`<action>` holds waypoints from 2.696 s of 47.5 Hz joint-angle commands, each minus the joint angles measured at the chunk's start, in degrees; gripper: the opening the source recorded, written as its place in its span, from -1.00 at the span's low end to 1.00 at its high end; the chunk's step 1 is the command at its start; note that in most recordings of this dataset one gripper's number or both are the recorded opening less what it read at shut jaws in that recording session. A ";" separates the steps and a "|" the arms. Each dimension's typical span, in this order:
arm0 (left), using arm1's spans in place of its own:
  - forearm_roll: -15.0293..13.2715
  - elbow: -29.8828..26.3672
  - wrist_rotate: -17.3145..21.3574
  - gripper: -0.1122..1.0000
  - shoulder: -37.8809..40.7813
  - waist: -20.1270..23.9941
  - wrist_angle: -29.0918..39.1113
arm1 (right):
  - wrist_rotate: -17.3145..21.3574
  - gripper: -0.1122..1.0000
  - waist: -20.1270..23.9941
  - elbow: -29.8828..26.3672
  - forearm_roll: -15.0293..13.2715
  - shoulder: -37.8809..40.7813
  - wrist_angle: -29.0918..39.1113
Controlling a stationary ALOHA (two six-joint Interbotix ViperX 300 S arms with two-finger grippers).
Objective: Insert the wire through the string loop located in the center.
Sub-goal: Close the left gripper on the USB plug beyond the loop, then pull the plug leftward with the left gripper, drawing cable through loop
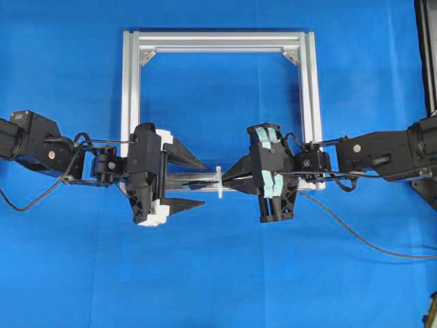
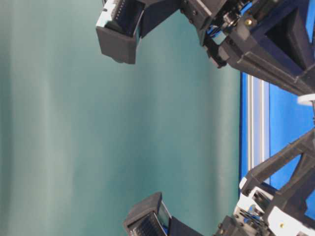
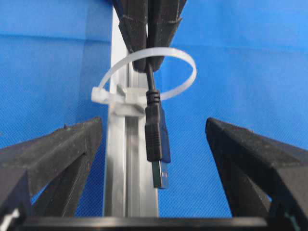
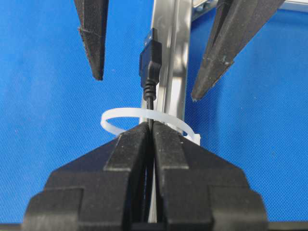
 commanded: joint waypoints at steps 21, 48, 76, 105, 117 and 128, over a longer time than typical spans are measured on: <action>0.26 0.97 0.97 -0.09 -1.32 -0.53 -5.19 | 0.00 -0.84 0.09 -0.53 0.09 -0.70 -0.35; 0.26 1.23 0.09 -0.65 -1.41 -0.44 -3.78 | -0.18 -0.84 0.18 -0.53 -0.18 -0.70 -0.44; 0.26 1.23 0.18 -0.65 -1.41 -0.35 -3.78 | -0.09 0.28 0.18 -0.44 0.00 -0.70 0.35; 0.18 4.39 0.09 -0.65 -4.04 -0.53 -3.69 | -0.09 0.87 0.18 -0.44 -0.09 -0.70 0.44; 0.18 10.72 0.00 -0.65 -10.46 -0.97 -3.78 | -0.18 0.87 0.18 -0.44 -0.09 -0.70 0.53; 0.18 17.31 -1.32 -0.65 -15.03 -0.97 -3.78 | -0.18 0.87 0.26 -0.44 -0.09 -0.79 0.44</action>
